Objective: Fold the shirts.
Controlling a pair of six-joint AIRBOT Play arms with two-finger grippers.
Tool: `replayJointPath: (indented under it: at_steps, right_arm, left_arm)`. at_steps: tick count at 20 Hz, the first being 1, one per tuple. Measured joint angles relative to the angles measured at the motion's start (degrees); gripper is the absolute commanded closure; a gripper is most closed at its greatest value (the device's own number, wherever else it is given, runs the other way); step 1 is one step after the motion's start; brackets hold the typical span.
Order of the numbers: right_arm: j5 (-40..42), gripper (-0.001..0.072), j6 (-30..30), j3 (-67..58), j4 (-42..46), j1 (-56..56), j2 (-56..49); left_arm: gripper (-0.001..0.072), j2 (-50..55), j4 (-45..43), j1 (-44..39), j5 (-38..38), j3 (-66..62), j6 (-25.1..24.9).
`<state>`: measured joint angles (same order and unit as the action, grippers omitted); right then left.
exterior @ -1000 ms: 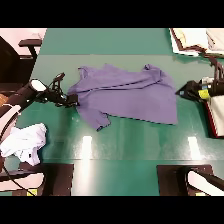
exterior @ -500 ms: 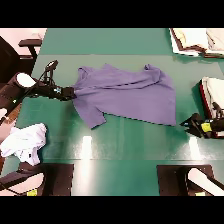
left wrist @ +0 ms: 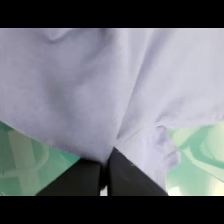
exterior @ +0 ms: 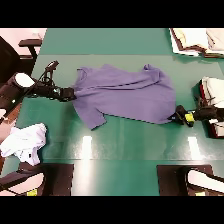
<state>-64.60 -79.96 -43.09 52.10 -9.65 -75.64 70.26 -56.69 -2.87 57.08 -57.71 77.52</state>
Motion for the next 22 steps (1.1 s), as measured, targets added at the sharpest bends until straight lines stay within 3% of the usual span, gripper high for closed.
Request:
replayJointPath:
  at_steps: [6,15,18,22]
  right_arm:
    - [-1.09,0.0695,1.09,-14.82,-0.7,3.61,7.69]
    - [-5.92,0.0696,1.64,-54.53,-1.09,-2.23,24.09]
    - [-9.25,0.0696,1.57,-63.91,-1.09,-6.4,25.68]
    - [-15.34,0.0696,-0.17,-73.18,-1.36,-11.32,23.37]
  left_arm:
    - [0.0682,-7.48,-2.51,-0.02,3.89,-9.03,0.09]
    - [0.0684,-18.8,-4.33,0.0,6.43,-50.93,2.45]
    - [0.0684,-19.37,-4.5,-0.02,7.32,-60.26,4.59]
    - [0.0684,-19.26,-4.48,-0.02,9.05,-62.86,6.4]
